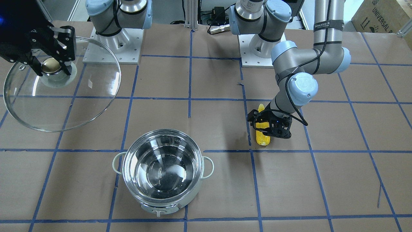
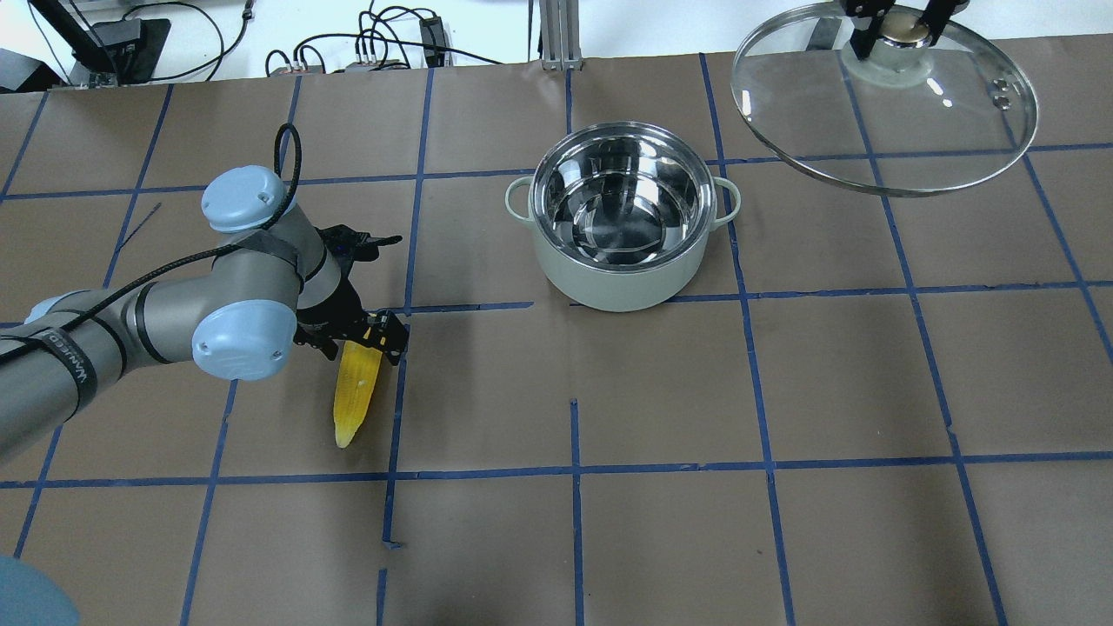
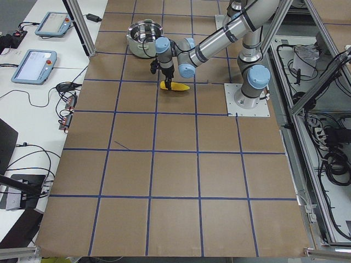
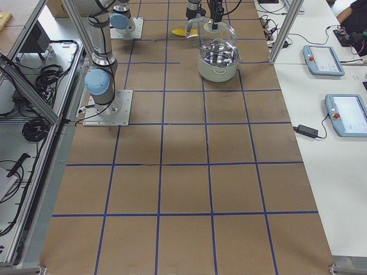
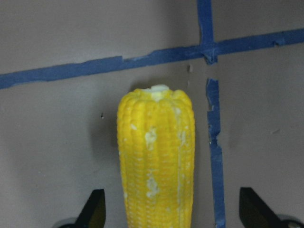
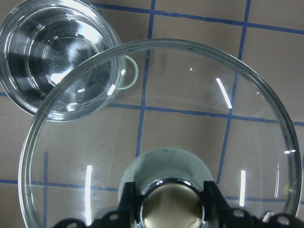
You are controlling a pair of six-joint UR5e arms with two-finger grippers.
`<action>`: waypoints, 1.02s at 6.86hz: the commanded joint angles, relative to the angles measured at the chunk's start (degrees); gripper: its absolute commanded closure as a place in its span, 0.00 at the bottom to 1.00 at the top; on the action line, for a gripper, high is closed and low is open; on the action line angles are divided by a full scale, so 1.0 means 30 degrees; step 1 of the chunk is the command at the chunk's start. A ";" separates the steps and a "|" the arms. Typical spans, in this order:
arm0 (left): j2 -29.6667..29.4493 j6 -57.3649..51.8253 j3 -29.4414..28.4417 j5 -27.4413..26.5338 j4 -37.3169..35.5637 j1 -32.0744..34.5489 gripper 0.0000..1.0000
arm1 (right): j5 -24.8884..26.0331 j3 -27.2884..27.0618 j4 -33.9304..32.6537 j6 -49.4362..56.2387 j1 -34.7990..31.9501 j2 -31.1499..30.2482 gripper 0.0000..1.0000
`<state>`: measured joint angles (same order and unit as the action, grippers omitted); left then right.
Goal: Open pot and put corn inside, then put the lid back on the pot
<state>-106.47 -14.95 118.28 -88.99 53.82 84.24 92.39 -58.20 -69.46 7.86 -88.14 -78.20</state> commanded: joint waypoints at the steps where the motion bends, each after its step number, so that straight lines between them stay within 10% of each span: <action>1: -0.0400 -0.0872 -0.0136 -0.2865 -0.0481 0.0017 0.45 | -0.0677 -0.0083 0.0065 0.0102 0.1451 0.0022 0.70; 4: 0.0242 -0.0496 -0.0837 -0.1016 0.0364 0.0047 0.60 | -0.0710 -0.0025 0.0037 0.0221 0.2717 0.0140 0.70; 7: 0.0075 0.5231 -0.7294 0.1934 0.5920 0.1792 0.64 | -0.0798 -0.0172 -0.0574 0.0250 0.2226 0.0836 0.71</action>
<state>-105.41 -6.03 104.46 -87.56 65.02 86.45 90.14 -58.66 -70.10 8.55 -80.63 -77.24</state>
